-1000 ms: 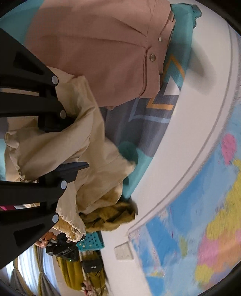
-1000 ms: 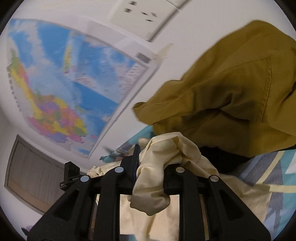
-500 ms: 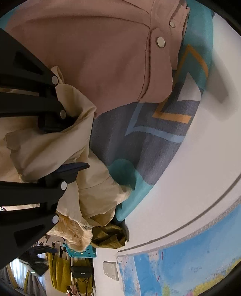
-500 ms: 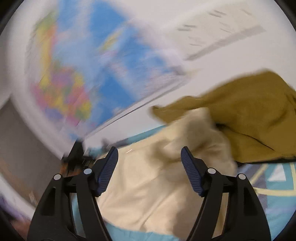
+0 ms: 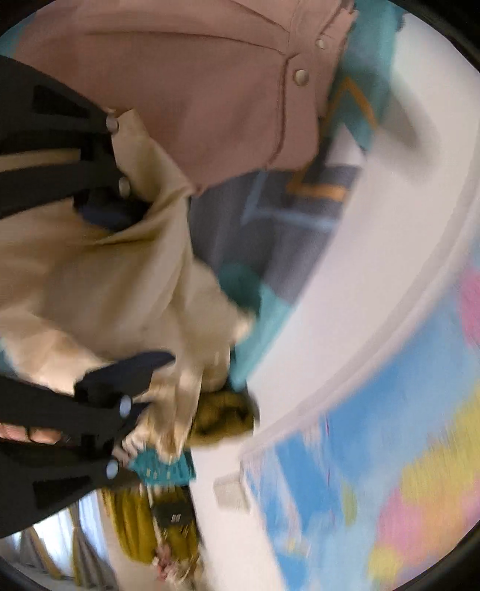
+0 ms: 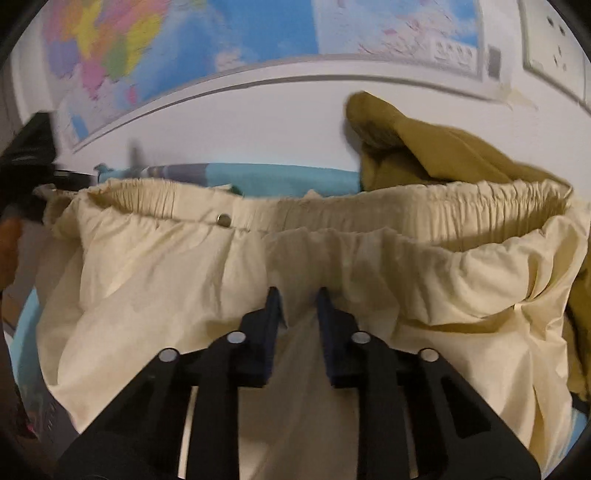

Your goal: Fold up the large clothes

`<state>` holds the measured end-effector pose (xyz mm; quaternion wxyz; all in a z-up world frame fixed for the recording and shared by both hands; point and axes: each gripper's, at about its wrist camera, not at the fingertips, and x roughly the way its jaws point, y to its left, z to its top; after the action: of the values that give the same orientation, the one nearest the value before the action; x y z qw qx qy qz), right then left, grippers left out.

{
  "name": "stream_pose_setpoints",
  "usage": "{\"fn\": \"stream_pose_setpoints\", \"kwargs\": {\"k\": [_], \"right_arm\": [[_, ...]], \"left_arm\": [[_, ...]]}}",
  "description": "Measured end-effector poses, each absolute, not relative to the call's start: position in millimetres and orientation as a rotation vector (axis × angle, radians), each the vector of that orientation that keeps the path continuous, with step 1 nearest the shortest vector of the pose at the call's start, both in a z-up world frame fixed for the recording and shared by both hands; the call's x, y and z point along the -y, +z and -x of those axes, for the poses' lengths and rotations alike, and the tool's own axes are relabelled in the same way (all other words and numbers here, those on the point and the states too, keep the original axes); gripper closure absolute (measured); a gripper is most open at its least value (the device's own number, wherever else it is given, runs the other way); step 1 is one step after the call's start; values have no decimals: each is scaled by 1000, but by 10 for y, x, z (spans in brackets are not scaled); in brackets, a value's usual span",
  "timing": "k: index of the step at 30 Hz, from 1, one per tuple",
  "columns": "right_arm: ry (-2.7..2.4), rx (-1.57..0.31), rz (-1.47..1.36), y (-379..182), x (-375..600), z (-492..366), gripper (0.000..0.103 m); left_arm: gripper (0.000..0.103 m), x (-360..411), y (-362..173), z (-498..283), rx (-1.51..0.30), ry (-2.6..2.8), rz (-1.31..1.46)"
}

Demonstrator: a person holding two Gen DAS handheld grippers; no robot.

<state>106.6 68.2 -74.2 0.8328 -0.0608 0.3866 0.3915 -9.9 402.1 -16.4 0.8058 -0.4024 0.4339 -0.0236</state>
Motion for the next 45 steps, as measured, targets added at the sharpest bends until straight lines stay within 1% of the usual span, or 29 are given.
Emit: {"fn": "stream_pose_setpoints", "kwargs": {"k": [3,5,6,9,10,11,13,14,15,17,21,23,24,25,26,27,29,31,34,35,37,38,39,40,41,42,43,44,45], "right_arm": [[806,-811,141,-752,-692,-1125,88],[792,-809,160,-786,-717,-1157,88],[789,-814,163,-804,-781,-1164,88],[816,-841,145,-832,-768,-1183,84],[826,-847,116,-801,-714,-1181,83],[833,-849,107,-766,-690,-1168,79],[855,-811,90,-643,-547,-1076,72],[883,-780,52,-537,-384,-990,64],[896,-766,28,-484,-275,-956,60],[894,-703,-26,-331,59,-814,56],[809,-641,-115,-256,748,-617,40],[759,-650,-151,-343,1062,-541,32],[736,-661,-161,-410,1199,-515,32],[723,-672,-166,-446,1276,-511,31],[726,-696,-183,-537,1368,-492,26],[735,-717,-199,-612,1393,-490,24],[728,-754,-197,-766,1431,-463,23],[720,-778,-176,-912,1515,-414,23],[764,-786,-243,-1049,1550,-459,21],[773,-801,-284,-1111,1562,-513,22],[802,-821,-331,-1198,1531,-592,34],[831,-826,-371,-1222,1533,-624,54],[848,-823,-397,-1215,1539,-645,89],[877,-822,-423,-1194,1554,-663,94],[893,-809,-459,-1131,1596,-658,96],[901,-802,-462,-1080,1612,-642,97],[923,-776,-473,-943,1663,-592,97],[946,-748,-488,-817,1715,-547,98],[963,-716,-499,-691,1787,-488,98]], "left_arm": [[35,-3909,131,371,-803,-109,791],[25,-3747,281,495,-738,-129,673],[24,-3633,271,506,-741,-113,602],[25,-3420,-39,355,-860,-135,546],[29,-3324,-259,251,-930,-97,505],[34,-3291,-392,192,-965,-58,469],[39,-3221,-573,105,-985,0,376],[39,-3204,-613,72,-981,17,355],[39,-3198,-624,48,-977,27,354],[38,-3145,-628,-44,-984,72,291],[38,-3096,-676,-206,-1019,134,259],[39,-3105,-567,-115,-979,104,289],[39,-3126,-498,-24,-943,86,304],[36,-3193,-401,144,-879,67,333],[29,-3250,-334,281,-831,63,350],[26,-3319,-279,444,-784,83,361],[23,-3467,-199,818,-704,174,343],[18,-3550,-227,1059,-691,212,324],[16,-3609,-401,1244,-749,193,293],[13,-3593,-497,1240,-775,170,285],[13,-3604,-612,1247,-801,148,286],[15,-3573,-662,1242,-808,121,290],[20,-3532,-711,1197,-814,99,294],[40,-3485,-745,1148,-816,92,302],[60,-3449,-743,1136,-815,83,306],[67,-3415,-722,1128,-814,85,304],[79,-3382,-667,1135,-823,75,313],[83,-3368,-630,1167,-824,58,334],[85,-3376,-587,1225,-823,32,363]]}}
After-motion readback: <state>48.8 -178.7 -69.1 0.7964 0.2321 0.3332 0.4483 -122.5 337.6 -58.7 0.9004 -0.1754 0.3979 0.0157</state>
